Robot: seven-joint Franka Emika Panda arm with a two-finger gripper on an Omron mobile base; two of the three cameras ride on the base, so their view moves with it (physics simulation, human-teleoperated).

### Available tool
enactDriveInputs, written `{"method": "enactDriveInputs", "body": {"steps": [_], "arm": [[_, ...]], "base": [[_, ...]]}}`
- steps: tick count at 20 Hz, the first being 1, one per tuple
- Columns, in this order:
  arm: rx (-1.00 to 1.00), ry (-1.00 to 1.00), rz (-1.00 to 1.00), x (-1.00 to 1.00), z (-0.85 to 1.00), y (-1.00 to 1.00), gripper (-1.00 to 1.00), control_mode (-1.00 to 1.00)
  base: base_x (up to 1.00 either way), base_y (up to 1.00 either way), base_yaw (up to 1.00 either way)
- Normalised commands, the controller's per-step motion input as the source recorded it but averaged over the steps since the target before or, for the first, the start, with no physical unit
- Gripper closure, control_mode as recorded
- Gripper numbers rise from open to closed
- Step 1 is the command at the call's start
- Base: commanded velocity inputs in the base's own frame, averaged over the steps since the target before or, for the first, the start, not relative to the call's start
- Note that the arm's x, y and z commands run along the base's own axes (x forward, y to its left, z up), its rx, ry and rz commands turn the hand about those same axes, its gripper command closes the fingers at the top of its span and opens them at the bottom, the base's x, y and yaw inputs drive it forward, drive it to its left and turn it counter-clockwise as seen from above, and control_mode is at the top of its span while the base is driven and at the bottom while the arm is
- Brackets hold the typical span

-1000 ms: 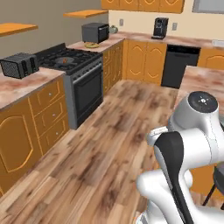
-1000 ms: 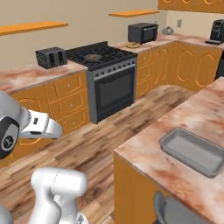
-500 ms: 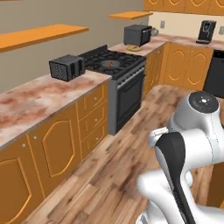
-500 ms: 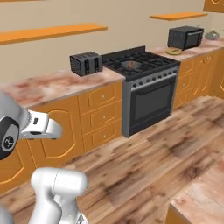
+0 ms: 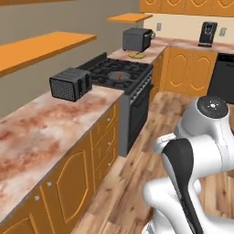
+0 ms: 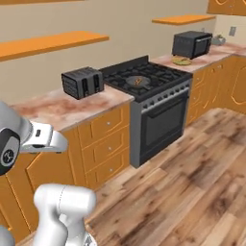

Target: Place the cold items (potato and mango) from the fridge in one tupperware on the dining counter. Place the warm items (hot dog and kebab skewer) in the stove area in another tupperware.

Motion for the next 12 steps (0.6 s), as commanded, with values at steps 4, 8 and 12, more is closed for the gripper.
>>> {"method": "enactDriveInputs", "body": {"steps": [4,8,12], "arm": [[0.00,0.00,0.00,0.00,0.00,0.00,-1.00,1.00],[0.00,0.00,0.00,0.00,0.00,0.00,-1.00,1.00],[0.00,0.00,0.00,0.00,0.00,0.00,-1.00,1.00]], "base": [[1.00,0.22,-0.38],[1.00,-0.09,-0.22],[1.00,-0.35,0.00]]}}
